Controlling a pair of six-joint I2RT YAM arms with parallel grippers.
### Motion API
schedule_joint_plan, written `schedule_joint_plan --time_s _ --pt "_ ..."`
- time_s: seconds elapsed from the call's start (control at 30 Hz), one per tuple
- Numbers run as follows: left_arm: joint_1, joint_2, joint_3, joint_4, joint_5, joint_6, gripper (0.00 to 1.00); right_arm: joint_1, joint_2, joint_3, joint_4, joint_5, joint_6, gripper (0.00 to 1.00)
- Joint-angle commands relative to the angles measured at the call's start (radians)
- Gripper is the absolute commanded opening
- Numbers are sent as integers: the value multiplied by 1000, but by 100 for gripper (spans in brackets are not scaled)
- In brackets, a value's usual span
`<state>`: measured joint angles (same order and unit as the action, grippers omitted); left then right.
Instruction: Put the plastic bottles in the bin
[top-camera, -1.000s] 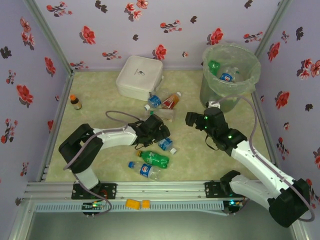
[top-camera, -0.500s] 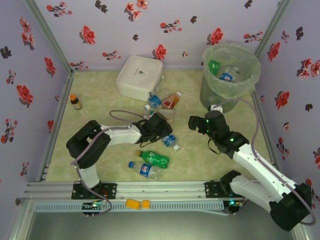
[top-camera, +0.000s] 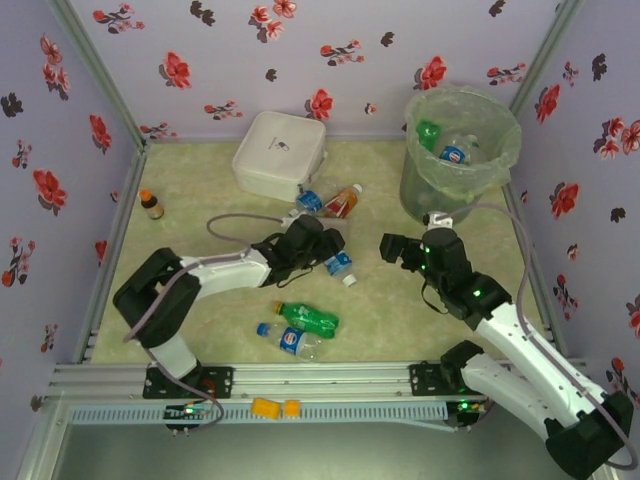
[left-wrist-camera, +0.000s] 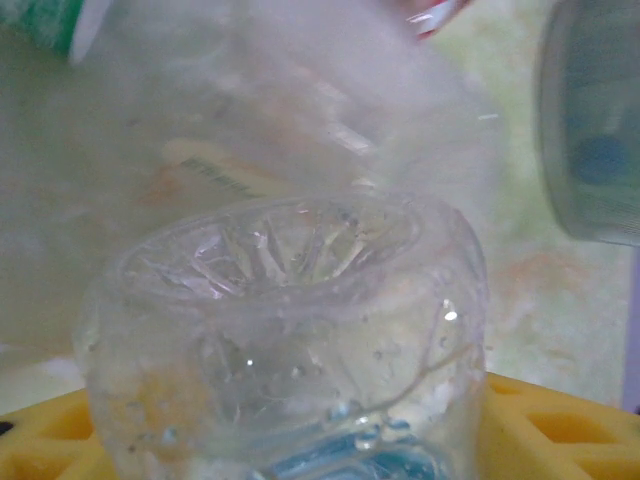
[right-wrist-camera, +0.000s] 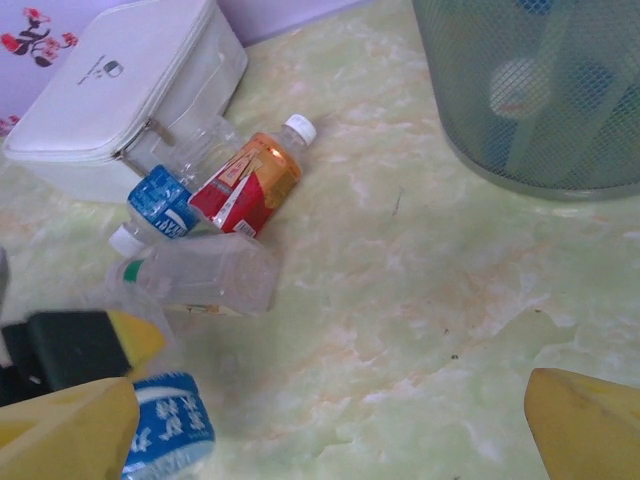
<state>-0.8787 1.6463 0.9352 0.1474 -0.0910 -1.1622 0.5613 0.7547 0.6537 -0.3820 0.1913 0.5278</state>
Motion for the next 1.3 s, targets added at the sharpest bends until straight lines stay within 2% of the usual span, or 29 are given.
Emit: schedule_joint_plan --time_s 0.0,0.2,0.5,0.63,0.83,1.13,1.27 --pt "8 -70 38 27 -35 130 49 2 -37 -24 39 -93 -62 100" --pt "53 -106 114 -2 5 264 49 2 -87 -21 92 -231 -106 100" --pt "139 -90 223 1 98 314 48 3 -88 -10 191 -373 -116 100" --pt "141 -80 254 29 146 326 47 3 -39 -1 263 -481 -97 100" --pt "135 -72 250 112 247 322 46 5 113 45 341 -649 -92 100" --pt "101 -94 191 159 303 242 46 5 272 78 426 -634 -141 99" --pt "84 -116 157 167 302 225 48 5 320 98 445 -618 -152 91"
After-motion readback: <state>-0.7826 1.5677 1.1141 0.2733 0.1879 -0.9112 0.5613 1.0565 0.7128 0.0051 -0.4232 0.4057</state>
